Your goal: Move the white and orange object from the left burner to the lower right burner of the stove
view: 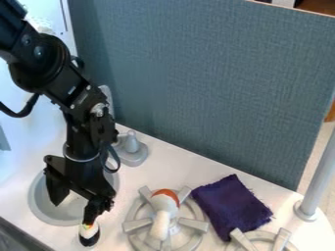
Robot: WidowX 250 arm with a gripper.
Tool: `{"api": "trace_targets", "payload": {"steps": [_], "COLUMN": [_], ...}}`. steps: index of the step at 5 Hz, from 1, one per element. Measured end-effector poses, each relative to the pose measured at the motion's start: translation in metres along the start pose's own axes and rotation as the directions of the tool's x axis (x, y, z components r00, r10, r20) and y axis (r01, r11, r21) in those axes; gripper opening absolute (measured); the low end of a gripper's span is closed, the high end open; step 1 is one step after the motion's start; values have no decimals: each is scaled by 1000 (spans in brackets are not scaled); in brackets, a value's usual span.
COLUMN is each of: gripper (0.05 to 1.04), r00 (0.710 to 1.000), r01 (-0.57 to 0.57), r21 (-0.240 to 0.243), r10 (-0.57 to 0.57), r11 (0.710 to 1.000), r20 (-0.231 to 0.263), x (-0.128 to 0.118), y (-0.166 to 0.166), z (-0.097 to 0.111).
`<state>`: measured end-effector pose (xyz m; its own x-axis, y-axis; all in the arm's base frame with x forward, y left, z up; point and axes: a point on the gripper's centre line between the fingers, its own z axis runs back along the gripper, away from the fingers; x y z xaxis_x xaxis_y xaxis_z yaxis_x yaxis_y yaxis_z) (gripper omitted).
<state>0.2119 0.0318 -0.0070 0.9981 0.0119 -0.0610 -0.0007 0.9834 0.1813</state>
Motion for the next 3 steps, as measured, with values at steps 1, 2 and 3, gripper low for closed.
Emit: {"api": "trace_targets", "payload": {"steps": [1, 2, 3], "gripper": [1003, 1003, 1003], "r00": [1000, 999, 988], "r01": [7, 35, 120], "r21": [-11, -135, -286], "r10": [-8, -31, -86], "r11": [1000, 990, 951], "r20": [-18, 33, 128], "x": [-3, 8, 25], "y": [-3, -25, -50], "z": [-5, -12, -5]}}
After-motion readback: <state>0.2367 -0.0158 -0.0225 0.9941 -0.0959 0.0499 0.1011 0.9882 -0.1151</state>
